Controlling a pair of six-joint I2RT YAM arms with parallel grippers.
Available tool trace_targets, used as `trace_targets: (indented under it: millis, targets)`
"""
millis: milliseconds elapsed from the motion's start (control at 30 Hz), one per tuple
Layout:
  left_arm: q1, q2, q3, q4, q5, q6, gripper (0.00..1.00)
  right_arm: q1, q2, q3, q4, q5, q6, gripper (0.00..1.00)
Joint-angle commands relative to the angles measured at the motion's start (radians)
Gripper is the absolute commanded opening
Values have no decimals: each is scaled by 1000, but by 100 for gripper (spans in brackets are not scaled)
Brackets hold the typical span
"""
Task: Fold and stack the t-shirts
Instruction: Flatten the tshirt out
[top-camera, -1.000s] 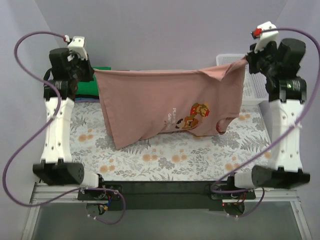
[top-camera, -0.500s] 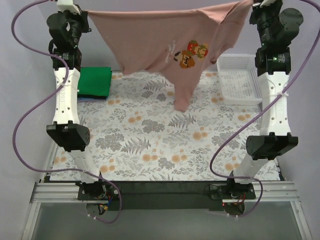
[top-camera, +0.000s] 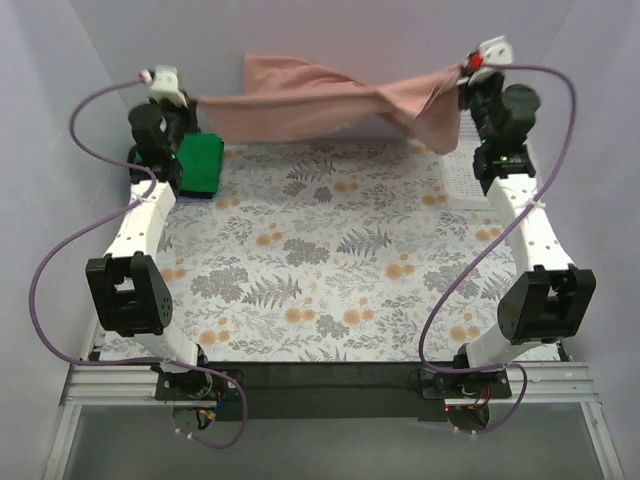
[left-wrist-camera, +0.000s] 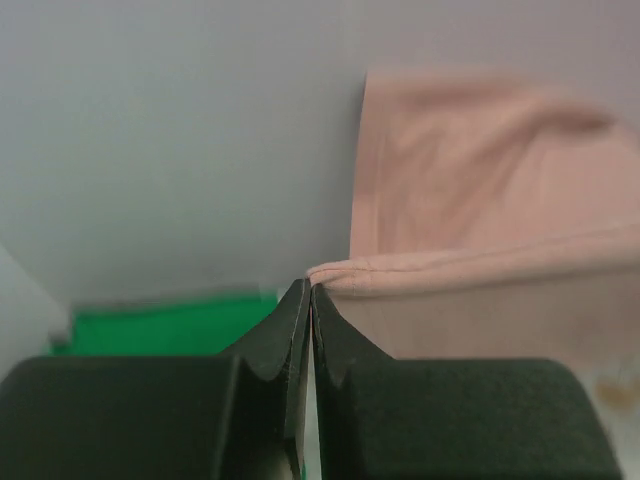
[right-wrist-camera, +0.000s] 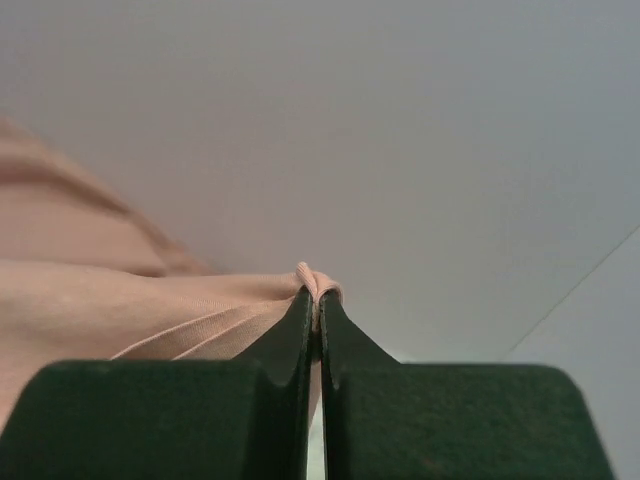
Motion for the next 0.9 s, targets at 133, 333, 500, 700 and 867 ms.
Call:
trace_targets:
  millis: [133,333,500,700,867]
  targets:
    - [6,-50,-425,-35,-7,164,0,69,-86,-385,-24,-46,-96,1]
    - [8,-12,-494,-236,58,276,0,80,-153,-596,-184,-83,-149,1]
    - [28,-94,-519,-483,145,432,0,78,-195,-578,-441,-101,-266,1]
    - [38,-266,-577,-790,183,685,0,80,-230,-563,-845,-166,-442,1]
    - [38,-355,-674,-1093,202,837,0,82,-331,-660,-1111,-170,-594,1]
